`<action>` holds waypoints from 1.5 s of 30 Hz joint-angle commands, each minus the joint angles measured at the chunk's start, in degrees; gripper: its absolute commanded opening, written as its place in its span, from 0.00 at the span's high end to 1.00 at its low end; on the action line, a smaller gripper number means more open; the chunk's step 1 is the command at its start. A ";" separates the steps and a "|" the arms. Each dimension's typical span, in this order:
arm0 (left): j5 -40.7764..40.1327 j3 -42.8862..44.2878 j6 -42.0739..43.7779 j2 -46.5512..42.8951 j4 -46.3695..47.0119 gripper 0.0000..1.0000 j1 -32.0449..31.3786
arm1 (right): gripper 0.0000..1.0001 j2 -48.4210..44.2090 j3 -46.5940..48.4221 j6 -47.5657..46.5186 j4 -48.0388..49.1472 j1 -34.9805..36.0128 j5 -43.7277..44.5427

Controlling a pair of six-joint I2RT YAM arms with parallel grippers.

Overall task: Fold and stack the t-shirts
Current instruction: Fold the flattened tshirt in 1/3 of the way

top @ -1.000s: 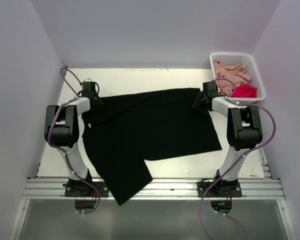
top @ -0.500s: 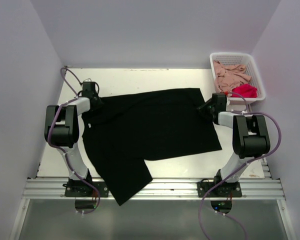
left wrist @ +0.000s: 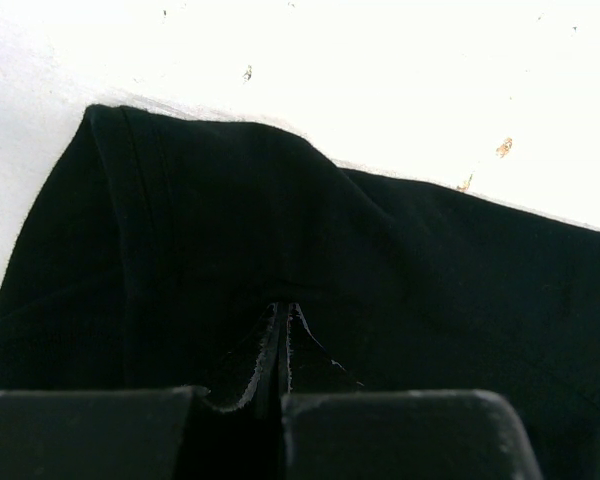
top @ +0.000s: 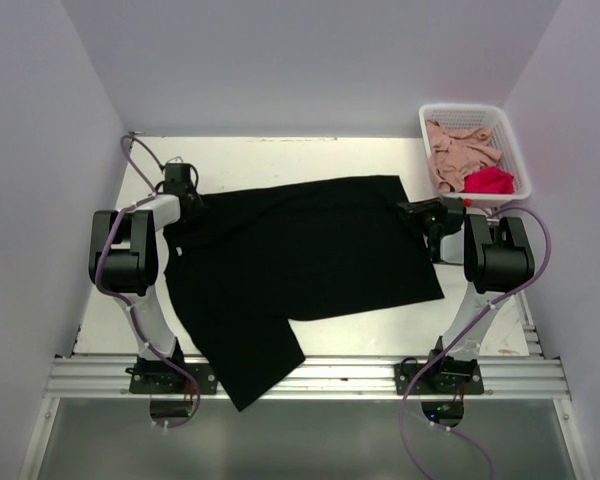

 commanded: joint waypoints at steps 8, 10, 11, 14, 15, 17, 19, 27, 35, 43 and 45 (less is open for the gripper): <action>0.54 -0.78 0.48 0.59 -1.76 1.00 0.26 | 0.61 1.66 3.75 2.44 5.76 -0.72 -7.13; 0.63 -0.78 0.48 0.68 -1.67 1.00 0.26 | 0.62 -0.18 4.01 0.00 2.60 -0.72 -6.70; 0.72 -0.78 0.40 0.68 -1.67 1.00 0.26 | 0.62 -0.89 4.27 -0.98 0.94 -0.72 -6.35; 0.98 -0.87 0.22 0.95 -1.50 1.00 0.34 | 0.62 -2.56 5.86 -4.59 -5.49 -0.72 -5.11; 0.98 -0.87 0.13 1.03 -1.50 1.00 0.26 | 0.62 -2.91 6.47 -5.20 -7.50 -0.72 -4.33; 1.07 -1.04 0.05 1.03 -1.41 1.00 0.26 | 0.62 -3.53 7.52 -7.66 -10.49 -0.46 -3.88; 1.16 -1.13 -0.04 1.03 -1.15 1.00 0.26 | 0.62 -3.27 8.93 -9.16 -12.17 0.24 -4.41; 1.25 -1.57 -0.31 0.77 -1.14 1.00 0.17 | 0.62 1.73 12.88 -8.64 -10.95 2.00 -5.64; 0.89 -1.57 -0.22 0.77 -1.14 1.00 0.17 | 0.61 5.60 17.98 -8.64 -11.74 2.70 -8.53; 0.02 -2.45 0.31 0.07 -1.85 1.00 0.17 | 0.62 4.75 18.52 -9.33 -10.59 2.79 -10.21; -0.51 -2.89 0.40 -0.54 -2.20 1.00 0.17 | 0.61 3.07 16.51 -10.56 -10.68 2.79 -10.73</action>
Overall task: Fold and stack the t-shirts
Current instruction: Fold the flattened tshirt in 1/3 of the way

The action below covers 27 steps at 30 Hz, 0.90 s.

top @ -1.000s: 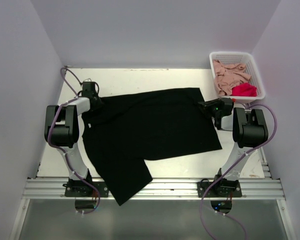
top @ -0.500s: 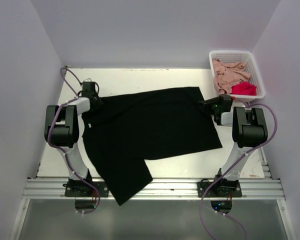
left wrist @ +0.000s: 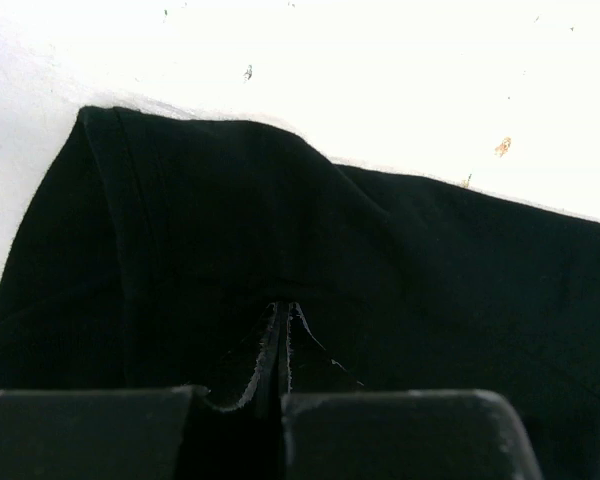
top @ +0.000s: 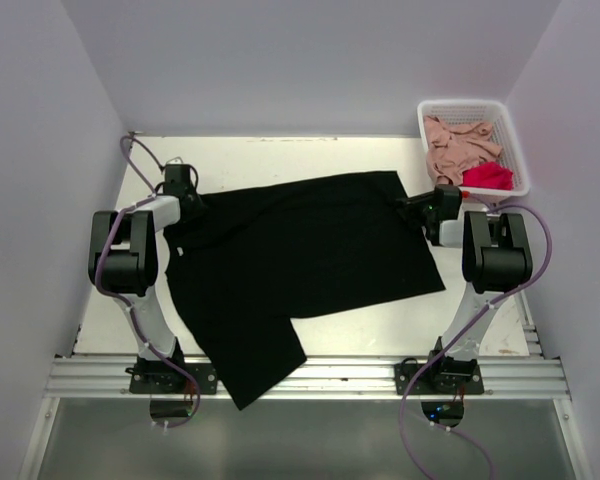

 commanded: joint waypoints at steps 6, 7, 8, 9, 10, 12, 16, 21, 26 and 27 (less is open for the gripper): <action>-4.84 -2.58 0.70 -1.90 -5.31 1.00 2.68 | 0.60 -2.91 3.06 -10.59 8.43 0.72 -15.18; -5.54 -2.58 0.79 -2.17 -5.49 1.00 3.22 | 0.59 -3.26 2.88 -10.68 8.44 0.80 -15.71; -5.80 -2.58 0.88 -2.35 -5.84 1.00 3.83 | 0.59 -3.87 2.88 -10.77 8.44 0.80 -15.97; -5.98 -2.41 1.05 -2.61 -6.63 1.00 5.06 | 0.58 -4.14 2.88 -11.03 8.44 0.80 -16.15; -6.24 -2.23 1.23 -2.53 -6.98 1.00 5.68 | 0.58 -4.32 2.88 -11.03 8.44 0.80 -16.33; -7.03 -2.15 1.41 -2.61 -7.86 1.00 6.99 | 0.58 -4.49 3.05 -10.77 8.61 0.72 -16.77; -7.30 -1.88 1.67 -2.62 -8.30 1.00 8.84 | 0.58 -4.06 4.02 -10.59 8.79 0.89 -17.99; -6.42 -1.27 2.02 -2.09 -7.78 1.00 9.55 | 0.57 -1.86 6.83 -9.19 10.63 1.59 -21.85; -4.67 -1.70 2.02 -2.17 -6.81 1.00 9.55 | 0.57 0.16 11.65 -8.39 11.78 6.40 -24.15; -4.40 -1.97 1.85 -2.26 -6.64 1.00 9.55 | 0.57 0.16 12.54 -9.70 10.82 7.38 -24.06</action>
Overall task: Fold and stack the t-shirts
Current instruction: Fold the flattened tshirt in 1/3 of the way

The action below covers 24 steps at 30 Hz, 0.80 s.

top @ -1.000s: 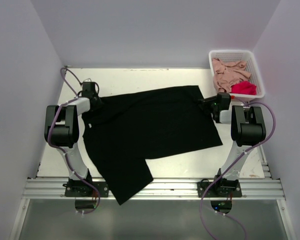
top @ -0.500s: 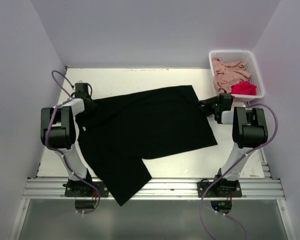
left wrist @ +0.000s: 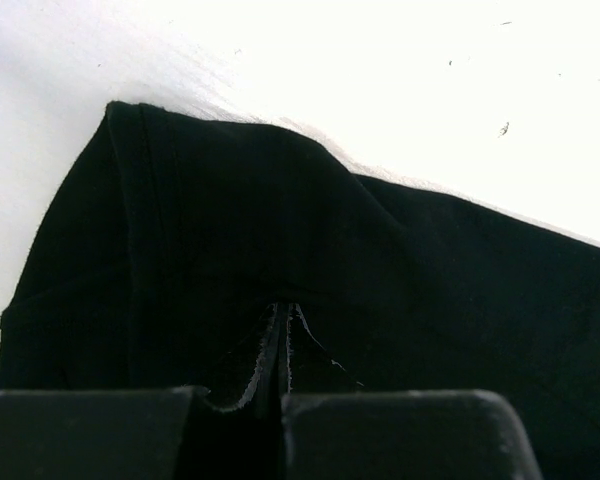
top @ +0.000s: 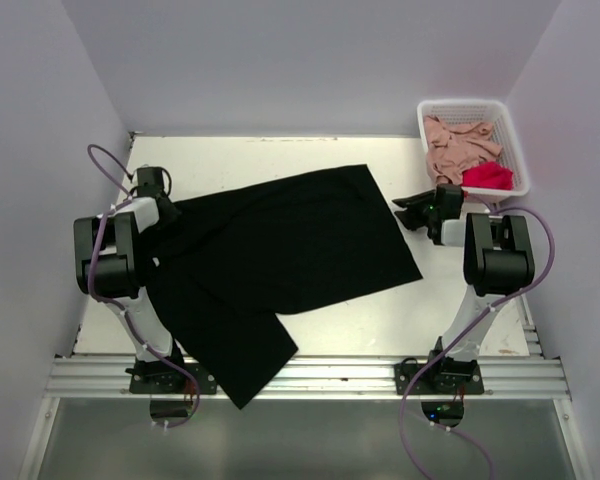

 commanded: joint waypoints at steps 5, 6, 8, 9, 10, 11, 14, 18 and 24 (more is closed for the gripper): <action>1.02 -1.14 1.17 -0.40 -1.91 1.00 0.63 | 0.56 4.34 17.50 -10.41 9.91 12.88 -17.13; 1.20 -1.31 1.17 -0.58 -1.82 1.00 0.63 | 0.57 4.79 17.77 -10.14 10.18 13.32 -17.22; 1.73 -1.40 1.08 -0.41 -1.65 1.00 0.63 | 0.57 4.79 18.21 -10.83 9.48 14.81 -16.70; 1.90 -1.40 0.99 -0.32 -1.56 1.00 0.63 | 0.57 4.70 18.56 -11.36 8.96 15.34 -16.52; 2.25 -1.49 0.91 -0.32 -1.47 1.00 0.63 | 0.56 4.88 18.83 -11.80 8.08 16.04 -16.34; 2.43 -1.49 0.90 -0.23 -1.21 1.00 0.63 | 0.56 5.05 19.52 -11.89 7.90 16.31 -16.25; 2.96 -1.49 0.82 -0.05 -1.21 1.00 0.54 | 0.56 6.02 20.67 -12.07 6.93 16.40 -16.08; 3.40 -1.58 0.73 -0.14 -1.12 1.00 0.54 | 0.57 5.85 21.29 -13.38 4.73 16.31 -14.94; 3.93 -1.49 0.73 -0.23 -1.03 1.00 0.54 | 0.56 3.74 20.23 -17.07 -0.62 15.61 -10.63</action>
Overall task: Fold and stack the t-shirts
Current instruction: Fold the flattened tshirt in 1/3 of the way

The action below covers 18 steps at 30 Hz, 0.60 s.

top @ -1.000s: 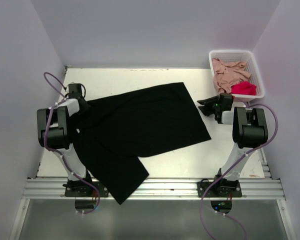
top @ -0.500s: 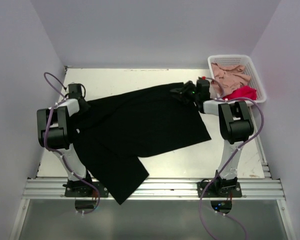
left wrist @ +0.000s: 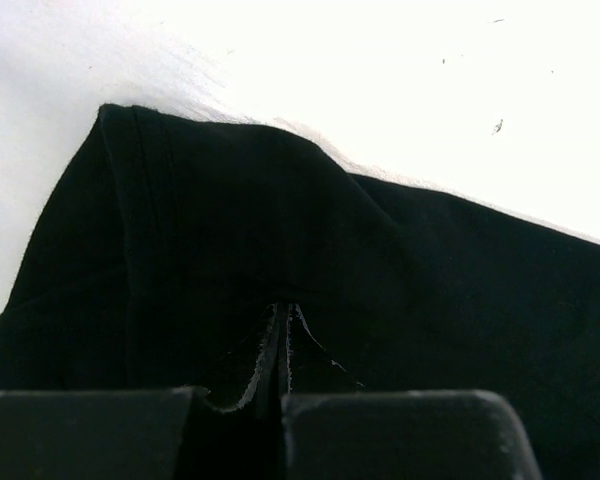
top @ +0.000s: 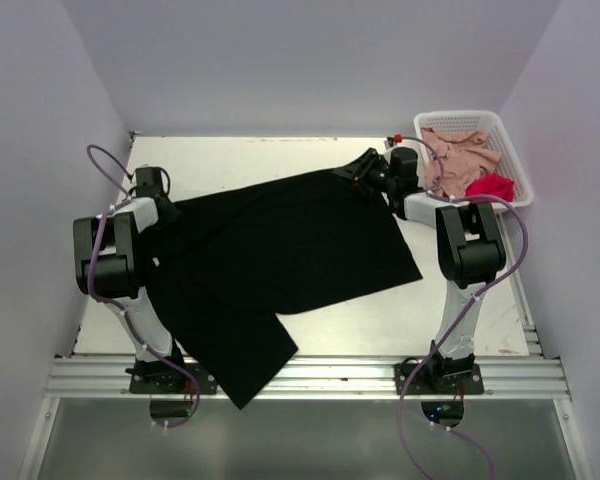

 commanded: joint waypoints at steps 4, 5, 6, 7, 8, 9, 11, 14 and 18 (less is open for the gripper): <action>2.79 -1.47 0.16 -0.12 -1.18 1.00 0.28 | 0.55 -3.59 1.16 -7.49 -11.72 -0.22 8.66; 2.97 -1.56 0.16 0.05 -1.10 1.00 0.28 | 0.55 -4.20 1.42 -8.89 -12.80 -0.22 9.99; 2.97 -1.56 0.07 -0.03 -1.10 1.00 0.28 | 0.55 -4.47 1.60 -9.52 -14.12 -0.13 11.22; 3.14 -1.64 0.07 0.05 -1.01 1.00 0.20 | 0.55 -4.65 1.95 -10.05 -16.57 -0.22 12.37; 3.32 -1.65 -0.02 0.14 -0.92 1.00 0.19 | 0.55 -4.82 2.38 -11.01 -17.63 -0.22 14.47; 3.50 -1.56 -0.02 0.23 -0.92 1.00 0.19 | 0.55 -5.00 2.65 -11.54 -18.86 -0.13 15.71; 3.50 -1.65 -0.02 0.41 -0.83 1.00 0.11 | 0.55 -5.26 2.48 -12.42 -20.10 -0.22 18.25; 3.50 -1.56 -0.10 0.58 -0.83 1.00 -0.16 | 0.55 -5.26 2.83 -13.30 -22.21 -0.13 20.11; 3.50 -1.65 -0.10 0.67 -0.83 1.00 -0.25 | 0.55 -5.35 2.92 -13.48 -24.06 -0.22 24.06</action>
